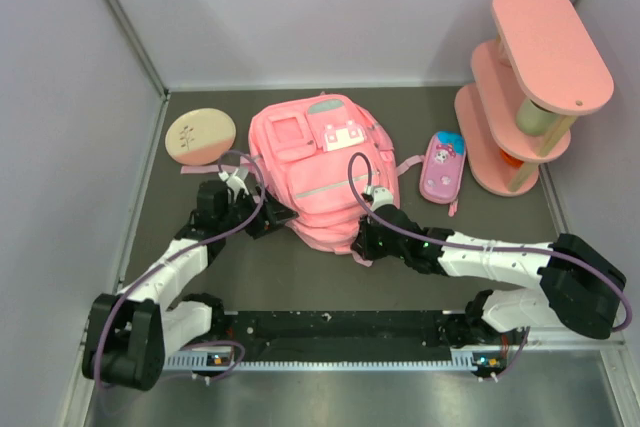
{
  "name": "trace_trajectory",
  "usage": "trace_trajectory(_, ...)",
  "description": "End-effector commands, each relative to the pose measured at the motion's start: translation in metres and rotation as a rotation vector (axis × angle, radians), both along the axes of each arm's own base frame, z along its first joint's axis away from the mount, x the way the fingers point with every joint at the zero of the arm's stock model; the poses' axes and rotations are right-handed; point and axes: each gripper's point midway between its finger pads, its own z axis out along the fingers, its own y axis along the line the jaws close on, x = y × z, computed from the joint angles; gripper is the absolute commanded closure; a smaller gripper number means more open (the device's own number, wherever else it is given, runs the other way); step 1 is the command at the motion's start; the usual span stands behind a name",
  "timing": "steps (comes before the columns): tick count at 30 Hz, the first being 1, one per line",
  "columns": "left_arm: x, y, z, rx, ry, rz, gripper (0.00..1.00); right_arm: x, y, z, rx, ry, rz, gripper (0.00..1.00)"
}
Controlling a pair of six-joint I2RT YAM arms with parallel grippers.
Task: Pack the student bag
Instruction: Zip the student bag at the center of the board.
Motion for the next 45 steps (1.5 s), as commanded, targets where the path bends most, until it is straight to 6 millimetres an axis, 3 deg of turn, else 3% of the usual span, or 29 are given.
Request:
trace_trajectory(1,-0.010,-0.014,0.004,-0.074,0.036,0.180,0.22,0.006,0.010,0.008,0.048,-0.015,-0.002,1.00)
trace_trajectory(2,-0.018,-0.017,-0.004,-0.067,0.038,0.215,0.22,0.006,0.009,0.007,0.047,-0.013,-0.003,1.00)
trace_trajectory(4,-0.019,-0.021,0.004,-0.131,0.029,0.278,0.22,0.006,0.009,0.008,0.047,-0.014,-0.002,1.00)
trace_trajectory(5,-0.020,-0.020,-0.005,-0.122,0.035,0.313,0.22,0.005,0.009,0.008,0.049,-0.014,-0.001,1.00)
trace_trajectory(10,-0.007,-0.024,-0.005,-0.127,0.032,0.380,0.22,0.002,0.008,0.009,0.062,-0.008,-0.001,1.00)
trace_trajectory(12,0.000,-0.032,-0.001,-0.148,0.023,0.382,0.22,0.002,0.007,0.009,0.062,-0.011,-0.001,1.00)
trace_trajectory(13,0.001,-0.037,-0.009,-0.137,0.048,0.377,0.22,0.002,0.007,0.009,0.062,-0.008,-0.001,1.00)
trace_trajectory(15,0.009,-0.048,0.005,-0.194,0.028,0.374,0.21,0.002,0.008,0.010,0.062,-0.011,-0.002,1.00)
trace_trajectory(21,0.006,-0.076,-0.003,-0.213,0.072,0.375,0.22,0.003,0.007,0.012,0.060,-0.020,-0.010,1.00)
trace_trajectory(23,0.012,-0.072,-0.007,-0.206,0.062,0.431,0.31,0.004,0.008,0.012,0.060,-0.019,-0.012,1.00)
trace_trajectory(24,0.015,-0.072,-0.004,-0.214,0.046,0.432,0.40,0.004,0.007,0.011,0.059,-0.019,-0.014,1.00)
trace_trajectory(25,0.018,-0.072,-0.004,-0.204,0.036,0.437,0.57,0.003,0.007,0.010,0.059,-0.015,-0.016,1.00)
trace_trajectory(29,0.021,-0.076,-0.008,-0.068,-0.026,0.357,1.00,0.003,0.004,0.008,0.049,-0.016,-0.020,1.00)
trace_trajectory(33,0.018,-0.077,-0.008,0.027,-0.078,0.243,1.00,0.002,0.000,0.007,0.026,-0.028,-0.013,1.00)
trace_trajectory(36,0.020,-0.060,-0.007,0.062,-0.117,0.167,1.00,0.001,0.000,0.007,0.015,-0.026,0.005,1.00)
trace_trajectory(37,0.029,-0.044,-0.006,0.079,-0.166,0.153,1.00,0.000,0.000,0.006,0.014,-0.023,0.009,1.00)
trace_trajectory(38,0.021,-0.044,-0.006,0.055,-0.138,0.068,1.00,0.001,-0.001,0.005,0.011,-0.022,0.004,1.00)
trace_trajectory(40,0.035,-0.025,0.005,0.046,-0.168,0.026,1.00,0.002,0.000,0.006,0.009,-0.027,0.002,1.00)
trace_trajectory(41,0.028,-0.017,-0.006,0.088,-0.133,-0.032,1.00,0.003,0.000,0.003,-0.001,-0.025,-0.003,1.00)
trace_trajectory(43,0.030,-0.014,0.007,0.063,-0.192,-0.163,1.00,0.007,-0.003,0.003,-0.025,-0.030,-0.021,1.00)
trace_trajectory(45,0.024,-0.010,0.004,0.026,-0.130,-0.228,1.00,0.012,-0.004,0.002,-0.045,-0.029,-0.037,1.00)
